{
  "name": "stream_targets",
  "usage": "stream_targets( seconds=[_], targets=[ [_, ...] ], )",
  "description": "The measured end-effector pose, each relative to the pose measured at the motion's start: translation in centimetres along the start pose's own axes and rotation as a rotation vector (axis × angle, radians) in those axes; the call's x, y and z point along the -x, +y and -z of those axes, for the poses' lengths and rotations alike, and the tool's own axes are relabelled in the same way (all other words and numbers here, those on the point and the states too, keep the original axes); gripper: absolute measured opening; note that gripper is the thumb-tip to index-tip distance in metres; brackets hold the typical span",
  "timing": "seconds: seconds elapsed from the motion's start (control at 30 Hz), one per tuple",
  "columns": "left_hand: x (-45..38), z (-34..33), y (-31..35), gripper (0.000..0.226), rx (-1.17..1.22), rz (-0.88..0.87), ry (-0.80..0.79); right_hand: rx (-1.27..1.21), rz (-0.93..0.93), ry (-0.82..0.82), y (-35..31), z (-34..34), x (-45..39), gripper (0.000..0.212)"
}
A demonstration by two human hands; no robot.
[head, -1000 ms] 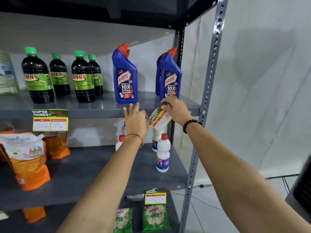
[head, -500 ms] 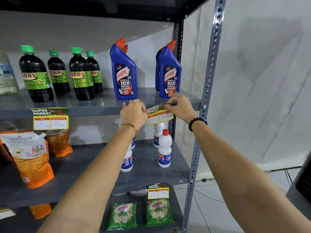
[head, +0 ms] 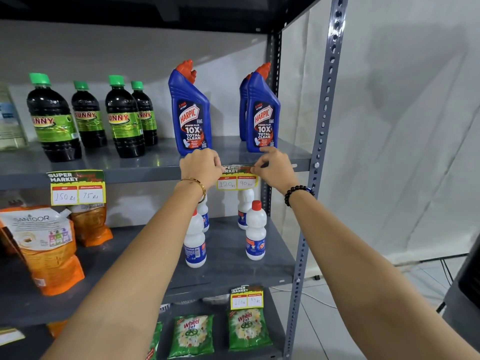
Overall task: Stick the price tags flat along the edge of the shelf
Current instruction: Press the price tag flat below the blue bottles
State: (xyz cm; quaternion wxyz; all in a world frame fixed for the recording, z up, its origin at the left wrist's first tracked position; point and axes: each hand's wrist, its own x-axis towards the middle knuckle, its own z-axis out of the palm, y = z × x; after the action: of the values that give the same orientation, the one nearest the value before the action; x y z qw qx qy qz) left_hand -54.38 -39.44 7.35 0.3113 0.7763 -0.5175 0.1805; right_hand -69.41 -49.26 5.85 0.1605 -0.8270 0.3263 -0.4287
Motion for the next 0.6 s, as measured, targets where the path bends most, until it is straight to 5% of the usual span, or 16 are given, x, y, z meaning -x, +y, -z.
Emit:
stream_targets(
  seconds=[0.6],
  targets=[
    [-0.1, -0.9, 0.3, 0.026, -0.049, 0.030, 0.028, 0.100, -0.042, 0.064, -1.1, -1.3, -0.4, 0.028]
  ],
)
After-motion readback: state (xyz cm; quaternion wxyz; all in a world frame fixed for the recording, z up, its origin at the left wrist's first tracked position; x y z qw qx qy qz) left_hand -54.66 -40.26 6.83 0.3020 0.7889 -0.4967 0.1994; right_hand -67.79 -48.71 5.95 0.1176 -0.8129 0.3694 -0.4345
